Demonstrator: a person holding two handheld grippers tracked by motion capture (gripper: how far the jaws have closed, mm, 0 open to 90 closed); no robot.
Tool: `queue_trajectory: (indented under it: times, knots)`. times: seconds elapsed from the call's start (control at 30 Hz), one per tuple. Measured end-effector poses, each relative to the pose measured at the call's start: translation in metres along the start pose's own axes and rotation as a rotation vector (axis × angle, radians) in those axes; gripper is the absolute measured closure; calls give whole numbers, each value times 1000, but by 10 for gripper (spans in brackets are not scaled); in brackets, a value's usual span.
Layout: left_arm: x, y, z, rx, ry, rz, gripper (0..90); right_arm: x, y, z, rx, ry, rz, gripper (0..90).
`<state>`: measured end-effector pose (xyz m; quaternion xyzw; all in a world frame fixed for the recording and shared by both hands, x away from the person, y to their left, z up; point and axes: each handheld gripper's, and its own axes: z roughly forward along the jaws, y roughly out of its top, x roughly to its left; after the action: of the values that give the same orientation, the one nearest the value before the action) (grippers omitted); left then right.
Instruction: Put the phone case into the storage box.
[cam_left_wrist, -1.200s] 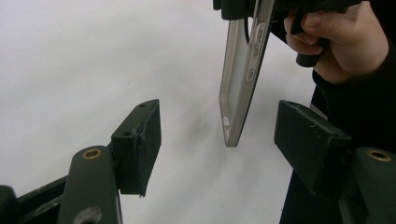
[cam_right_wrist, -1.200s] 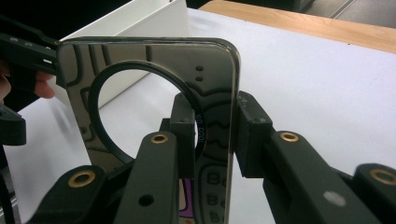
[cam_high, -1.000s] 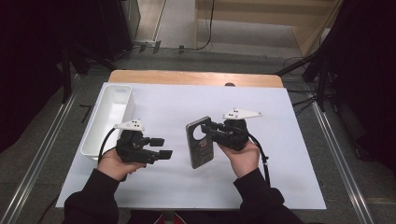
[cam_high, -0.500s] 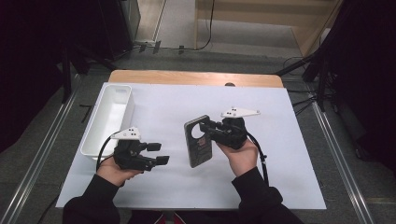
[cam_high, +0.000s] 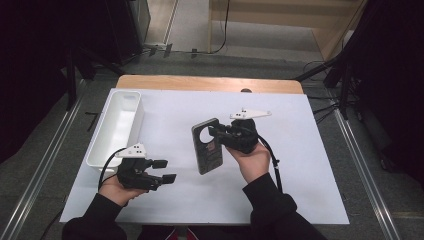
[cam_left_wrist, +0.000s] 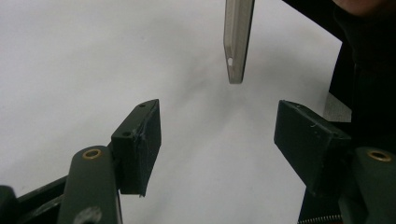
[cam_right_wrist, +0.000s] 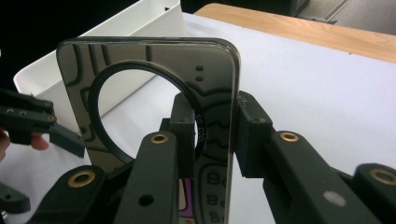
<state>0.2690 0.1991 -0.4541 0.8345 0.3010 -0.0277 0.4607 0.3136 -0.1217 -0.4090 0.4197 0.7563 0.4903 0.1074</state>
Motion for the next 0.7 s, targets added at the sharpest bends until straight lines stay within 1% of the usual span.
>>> queue_trajectory:
  times: [0.3,0.43,0.7]
  knots:
    - [2,-7,-5,0,13,-3,318,5,13,15,1,0,-8,707]
    - [2,-9,-6,-1,24,5,318,8,18,21,1,2,-13,707]
    - [1,-12,-6,2,25,9,318,12,29,29,-5,3,-11,707]
